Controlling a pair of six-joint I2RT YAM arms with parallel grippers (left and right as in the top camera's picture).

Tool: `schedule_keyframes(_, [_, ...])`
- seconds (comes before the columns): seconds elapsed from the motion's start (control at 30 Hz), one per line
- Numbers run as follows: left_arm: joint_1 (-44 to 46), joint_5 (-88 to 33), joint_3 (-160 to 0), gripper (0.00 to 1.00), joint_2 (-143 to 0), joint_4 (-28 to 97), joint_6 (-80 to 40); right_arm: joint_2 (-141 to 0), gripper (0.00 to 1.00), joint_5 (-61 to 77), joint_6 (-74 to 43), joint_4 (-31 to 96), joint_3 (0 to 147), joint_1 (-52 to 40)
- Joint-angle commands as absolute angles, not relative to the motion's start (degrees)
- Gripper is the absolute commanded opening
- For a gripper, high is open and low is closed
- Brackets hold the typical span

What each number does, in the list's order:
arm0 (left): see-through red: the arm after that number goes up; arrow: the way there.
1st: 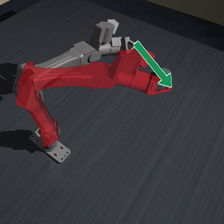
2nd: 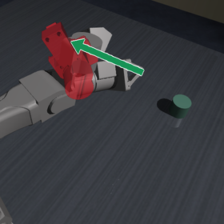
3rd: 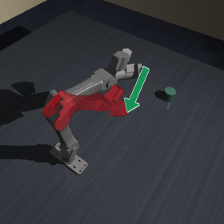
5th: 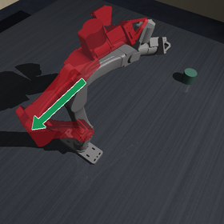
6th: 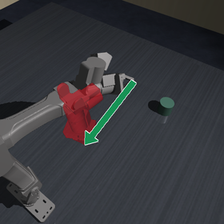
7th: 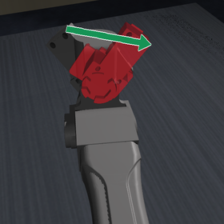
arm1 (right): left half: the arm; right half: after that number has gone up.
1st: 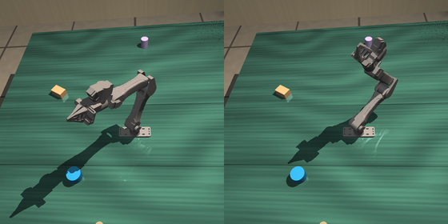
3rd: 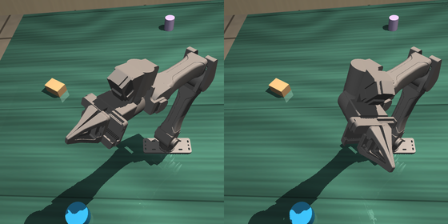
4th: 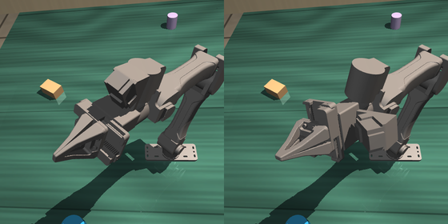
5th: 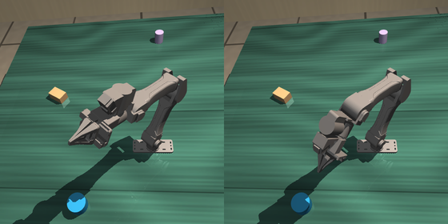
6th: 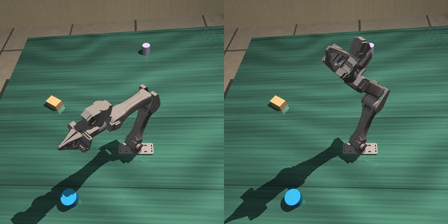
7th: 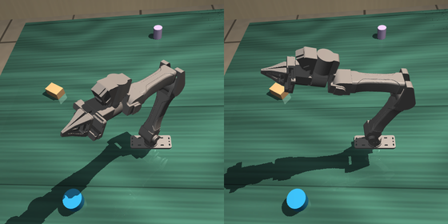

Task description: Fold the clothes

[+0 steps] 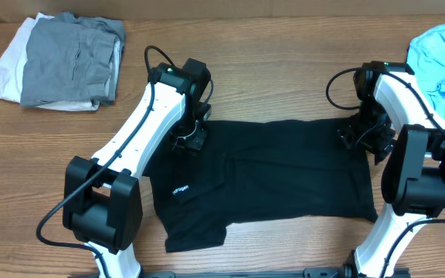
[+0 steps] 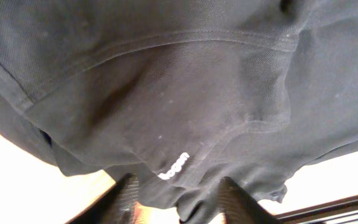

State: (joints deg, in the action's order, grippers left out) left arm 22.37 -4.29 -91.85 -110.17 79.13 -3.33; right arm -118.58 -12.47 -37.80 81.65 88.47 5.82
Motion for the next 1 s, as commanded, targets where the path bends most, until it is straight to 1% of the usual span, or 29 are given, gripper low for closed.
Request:
schedule_keyframes(0.0, [22.09, -8.75, -91.0, 0.08, -110.37, 77.8, -2.57, -118.63, 0.8, -2.5, -28.64, 79.83, 90.83, 6.24])
schedule_keyframes(0.03, [22.09, -10.24, -90.5, 0.04, -110.37, 77.23, -2.57, -118.63, 0.72, 1.72, -25.06, 79.05, 90.8, 6.22])
schedule_keyframes(0.07, [22.09, -10.87, -89.91, 0.04, -110.37, 76.77, -2.61, -118.65, 0.66, 4.56, -22.76, 78.5, 90.78, 6.11])
schedule_keyframes(0.13, [22.09, -11.05, -88.03, 0.04, -110.37, 75.66, -3.88, -118.65, 0.45, 8.21, -20.53, 77.71, 90.7, 6.04])
schedule_keyframes(0.17, [22.06, -11.05, -86.76, 0.04, -110.37, 75.0, -4.78, -118.65, 0.27, 8.6, -20.53, 77.38, 90.7, 6.04])
schedule_keyframes(0.27, [21.98, -11.0, -82.98, 0.04, -110.37, 72.75, -6.09, -118.65, 0.11, 8.69, -20.53, 75.13, 89.56, 6.0])
schedule_keyframes(0.3, [21.89, -11.03, -81.67, 0.04, -110.37, 71.57, -6.5, -118.69, 0.08, 8.69, -20.53, 74.06, 88.86, 6.0])
schedule_keyframes(0.43, [20.51, -11.0, -78.19, 0.04, -110.37, 67.88, -7.6, -118.69, 0.05, 8.73, -20.58, 69.71, 85.73, 6.0])
schedule_keyframes(0.5, [18.31, -10.98, -76.71, 0.04, -110.63, 65.65, -7.6, -118.69, 0.04, 9.17, -21.06, 66.52, 83.57, 6.0])
schedule_keyframes(0.7, [13.61, -11.22, -76.49, 0.04, -114.56, 65.54, -7.49, -118.76, 0.04, 10.17, -22.83, 61.89, 80.53, 6.02])
schedule_keyframes(0.97, [11.33, -10.96, -76.49, 0.04, -120.92, 62.04, -7.33, -119.37, 0.05, 9.58, -25.32, 57.93, 79.83, 6.02])
